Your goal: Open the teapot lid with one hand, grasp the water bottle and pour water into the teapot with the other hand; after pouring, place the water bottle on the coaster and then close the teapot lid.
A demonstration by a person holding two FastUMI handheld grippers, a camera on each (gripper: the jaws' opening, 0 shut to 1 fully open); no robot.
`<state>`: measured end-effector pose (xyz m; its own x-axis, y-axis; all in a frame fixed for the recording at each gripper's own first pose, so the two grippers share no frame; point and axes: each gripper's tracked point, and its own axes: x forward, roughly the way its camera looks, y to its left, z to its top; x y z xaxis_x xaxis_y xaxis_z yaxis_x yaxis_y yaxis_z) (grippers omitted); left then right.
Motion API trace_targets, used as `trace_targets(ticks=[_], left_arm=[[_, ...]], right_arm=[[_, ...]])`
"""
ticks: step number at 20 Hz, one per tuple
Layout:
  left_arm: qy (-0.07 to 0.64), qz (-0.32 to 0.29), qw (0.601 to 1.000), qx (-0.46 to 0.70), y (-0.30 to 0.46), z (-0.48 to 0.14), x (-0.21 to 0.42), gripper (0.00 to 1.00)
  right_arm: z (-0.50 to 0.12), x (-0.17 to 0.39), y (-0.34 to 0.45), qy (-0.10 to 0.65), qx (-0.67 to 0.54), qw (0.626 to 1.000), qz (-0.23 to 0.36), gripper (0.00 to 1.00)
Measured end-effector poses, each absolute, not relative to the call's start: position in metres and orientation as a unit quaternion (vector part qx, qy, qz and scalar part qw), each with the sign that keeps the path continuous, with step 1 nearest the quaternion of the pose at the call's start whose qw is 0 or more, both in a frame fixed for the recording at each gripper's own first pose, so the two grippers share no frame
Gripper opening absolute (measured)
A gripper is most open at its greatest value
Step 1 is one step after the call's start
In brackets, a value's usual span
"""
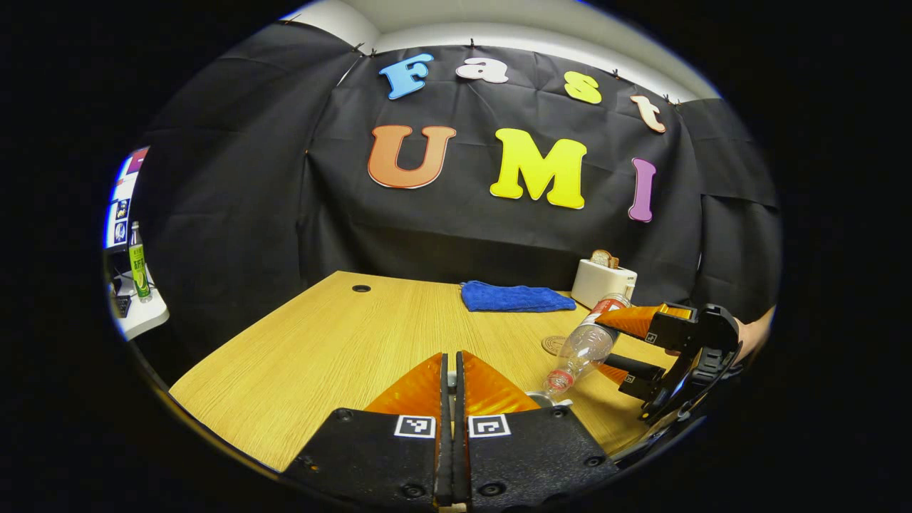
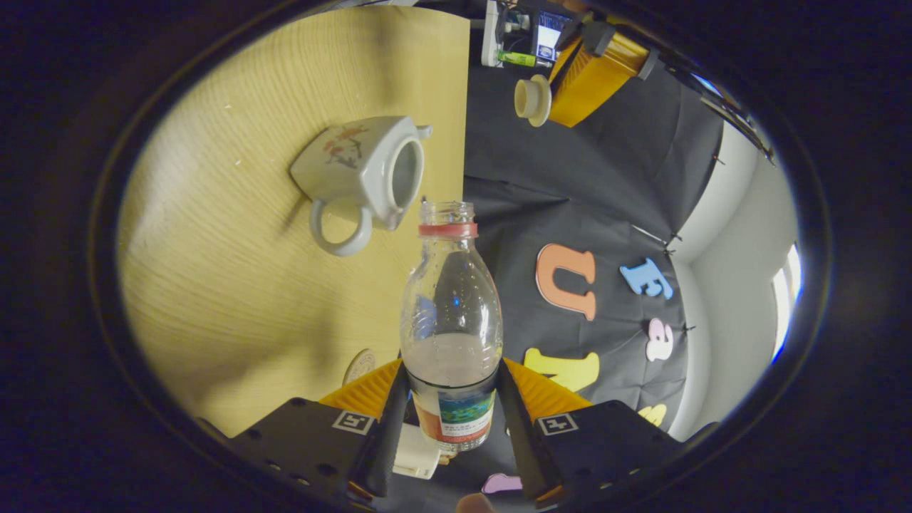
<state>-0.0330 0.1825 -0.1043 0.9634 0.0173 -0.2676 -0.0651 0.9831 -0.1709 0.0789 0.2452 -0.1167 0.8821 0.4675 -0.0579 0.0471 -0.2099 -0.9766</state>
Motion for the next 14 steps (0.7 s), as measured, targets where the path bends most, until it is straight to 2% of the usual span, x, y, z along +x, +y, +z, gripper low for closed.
trace_targets(ticks=[14], left_arm=[[0.132, 0.022, 0.987, -0.086, 0.186, -0.102, -0.036, 0.03]], right_arm=[[-0.104, 0.073, 0.257, -0.205, -0.793, 0.55, 0.162, 0.68]])
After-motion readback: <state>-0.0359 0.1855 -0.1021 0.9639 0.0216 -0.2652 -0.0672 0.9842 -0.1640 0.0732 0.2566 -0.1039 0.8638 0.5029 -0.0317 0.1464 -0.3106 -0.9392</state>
